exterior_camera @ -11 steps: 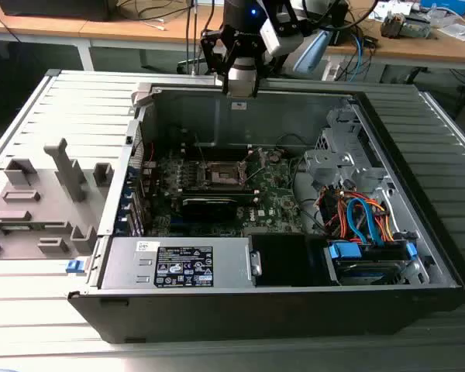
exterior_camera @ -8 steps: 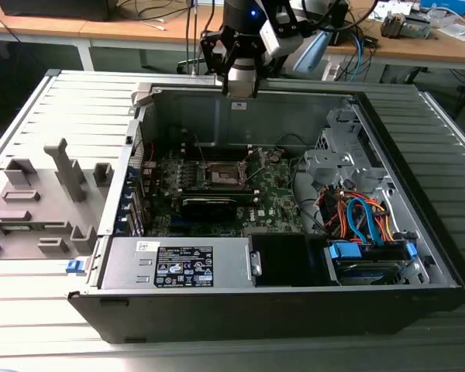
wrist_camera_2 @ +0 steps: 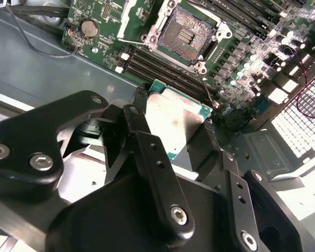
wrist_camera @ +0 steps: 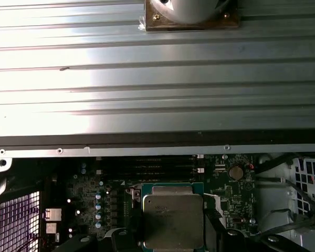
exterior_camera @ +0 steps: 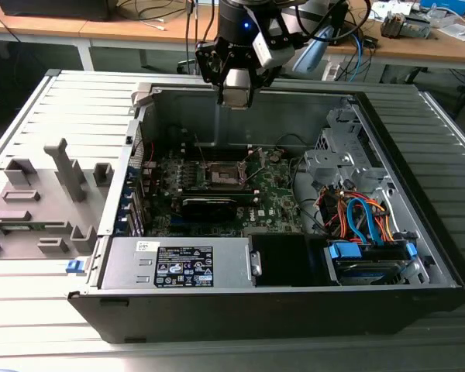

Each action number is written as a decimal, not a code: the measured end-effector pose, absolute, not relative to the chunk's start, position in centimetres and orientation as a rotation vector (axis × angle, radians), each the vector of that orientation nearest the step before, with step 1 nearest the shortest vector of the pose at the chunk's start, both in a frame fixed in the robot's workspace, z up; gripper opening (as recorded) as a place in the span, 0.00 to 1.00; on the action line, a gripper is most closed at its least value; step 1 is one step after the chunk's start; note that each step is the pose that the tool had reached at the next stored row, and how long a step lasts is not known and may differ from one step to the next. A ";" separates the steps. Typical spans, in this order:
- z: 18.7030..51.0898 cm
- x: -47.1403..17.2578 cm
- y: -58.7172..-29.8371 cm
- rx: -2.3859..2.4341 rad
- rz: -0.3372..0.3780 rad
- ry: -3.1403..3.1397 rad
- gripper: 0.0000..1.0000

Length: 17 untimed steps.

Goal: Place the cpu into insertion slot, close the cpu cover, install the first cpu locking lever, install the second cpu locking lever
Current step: 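Place the cpu into insertion slot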

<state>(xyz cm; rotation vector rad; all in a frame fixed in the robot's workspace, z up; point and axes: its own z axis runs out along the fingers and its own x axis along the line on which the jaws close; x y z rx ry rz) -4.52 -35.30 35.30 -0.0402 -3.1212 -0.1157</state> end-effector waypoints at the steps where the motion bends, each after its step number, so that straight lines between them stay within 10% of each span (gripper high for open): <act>1: 35.3 -4.5 -35.3 -0.040 -0.116 -3.121 0.55; 17: 34.6 -5.0 -35.3 -0.041 -0.077 -3.123 0.55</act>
